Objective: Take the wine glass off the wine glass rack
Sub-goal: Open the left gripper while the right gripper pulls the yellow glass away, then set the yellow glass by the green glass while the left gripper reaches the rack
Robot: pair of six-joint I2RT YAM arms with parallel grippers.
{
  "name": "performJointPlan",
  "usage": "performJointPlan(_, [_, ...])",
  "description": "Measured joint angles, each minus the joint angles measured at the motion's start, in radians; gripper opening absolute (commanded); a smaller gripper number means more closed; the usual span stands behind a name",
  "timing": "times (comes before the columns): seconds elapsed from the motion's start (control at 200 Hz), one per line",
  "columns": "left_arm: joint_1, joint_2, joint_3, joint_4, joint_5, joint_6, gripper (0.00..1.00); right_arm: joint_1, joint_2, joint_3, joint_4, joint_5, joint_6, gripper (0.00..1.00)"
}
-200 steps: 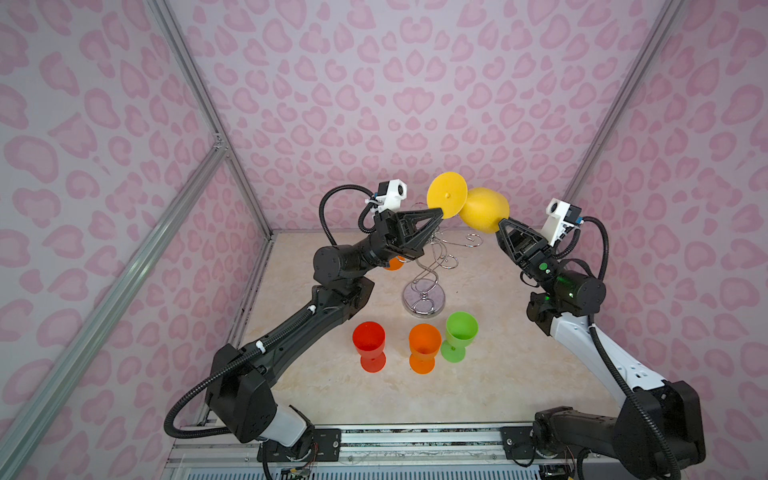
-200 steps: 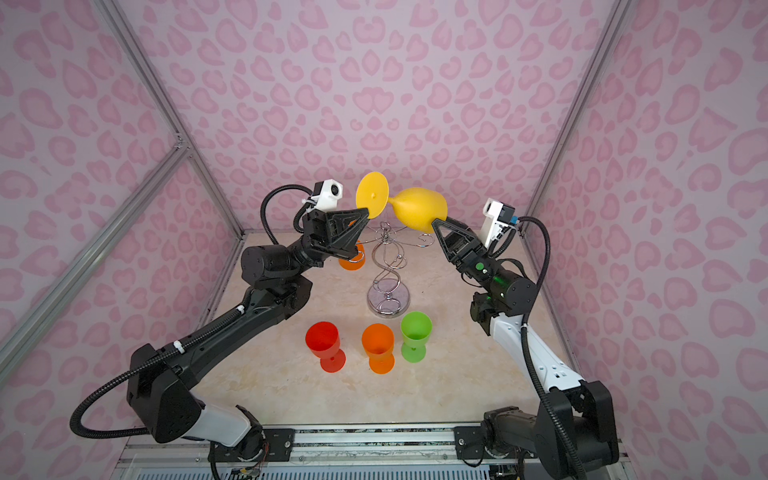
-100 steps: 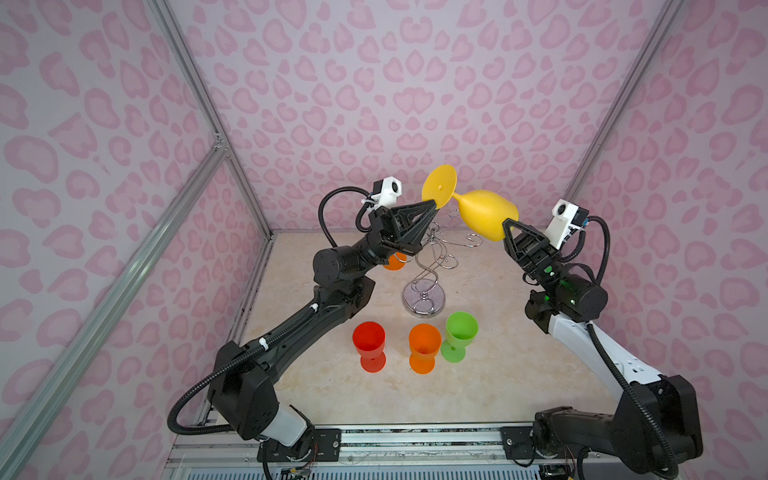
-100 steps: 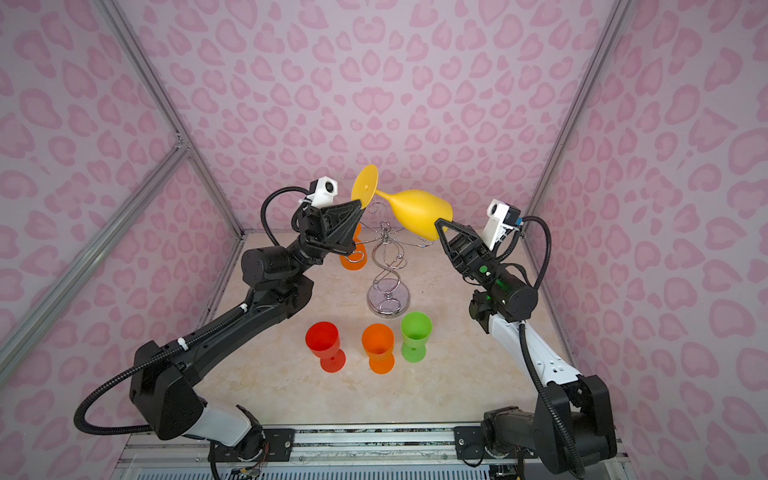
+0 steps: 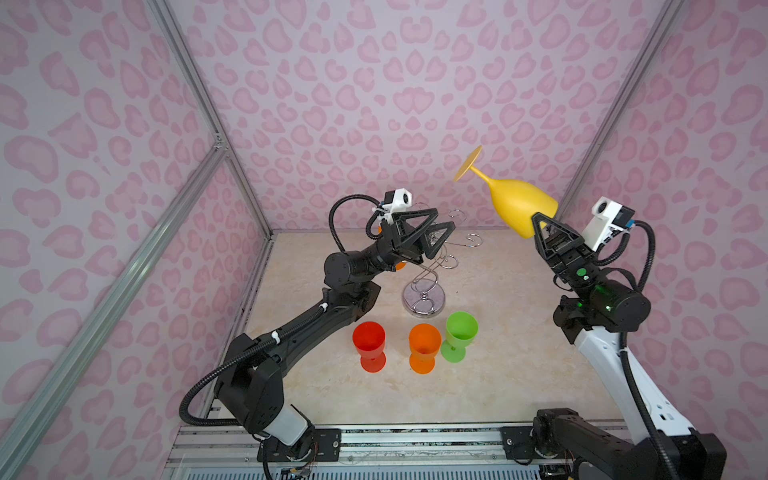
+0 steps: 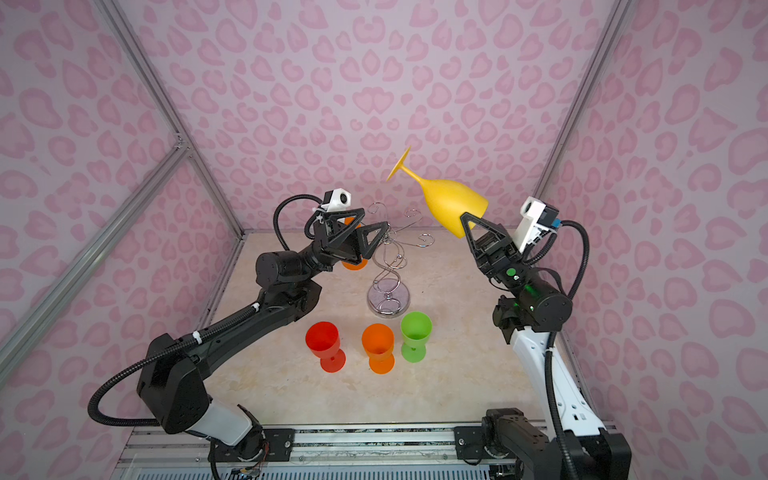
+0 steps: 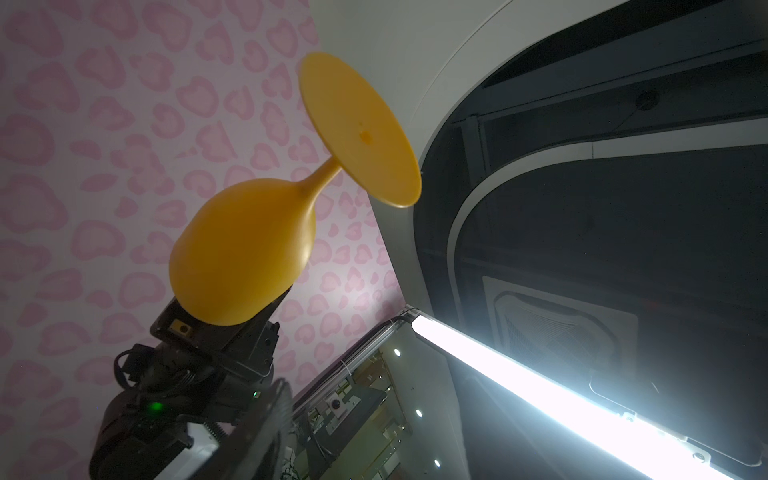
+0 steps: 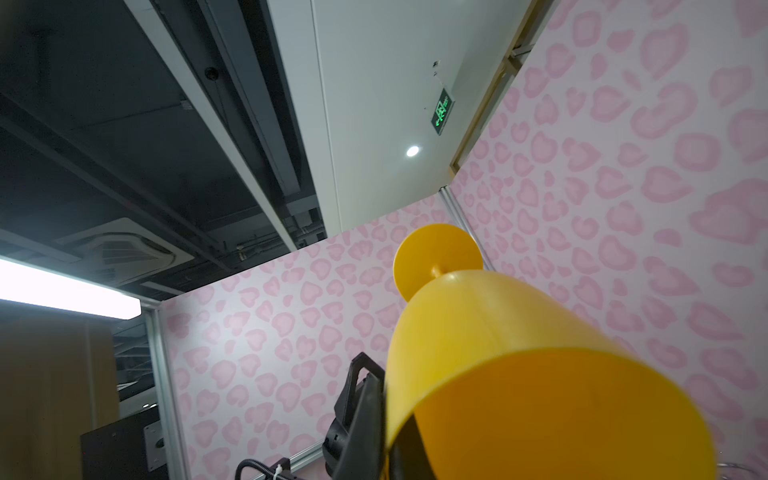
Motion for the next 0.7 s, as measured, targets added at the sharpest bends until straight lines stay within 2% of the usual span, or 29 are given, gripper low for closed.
performJointPlan(0.09, [0.001, -0.002, 0.003, -0.010, 0.021, 0.047, 0.73, -0.035, -0.120, 0.124, -0.435, 0.046, -0.234, 0.00])
performJointPlan(0.19, [0.000, -0.023, 0.019, -0.072, 0.060, 0.128, 0.75, -0.043, -0.194, 0.319, -0.953, 0.198, -0.544, 0.00])
performJointPlan(0.275, [0.000, -0.057, 0.039, -0.143, 0.091, 0.217, 0.77, -0.057, -0.198, 0.436, -1.276, 0.345, -0.738, 0.00])
performJointPlan(0.37, [0.001, -0.106, 0.062, -0.261, 0.117, 0.345, 0.78, -0.068, -0.159, 0.492, -1.591, 0.476, -0.883, 0.00])
performJointPlan(0.535, [0.015, -0.210, 0.103, -0.609, 0.111, 0.624, 0.80, -0.070, -0.133, 0.399, -1.888, 0.557, -0.998, 0.00])
performJointPlan(0.7, [0.034, -0.341, 0.184, -1.051, -0.030, 0.959, 0.81, -0.065, -0.084, 0.285, -1.957, 0.536, -1.034, 0.00])
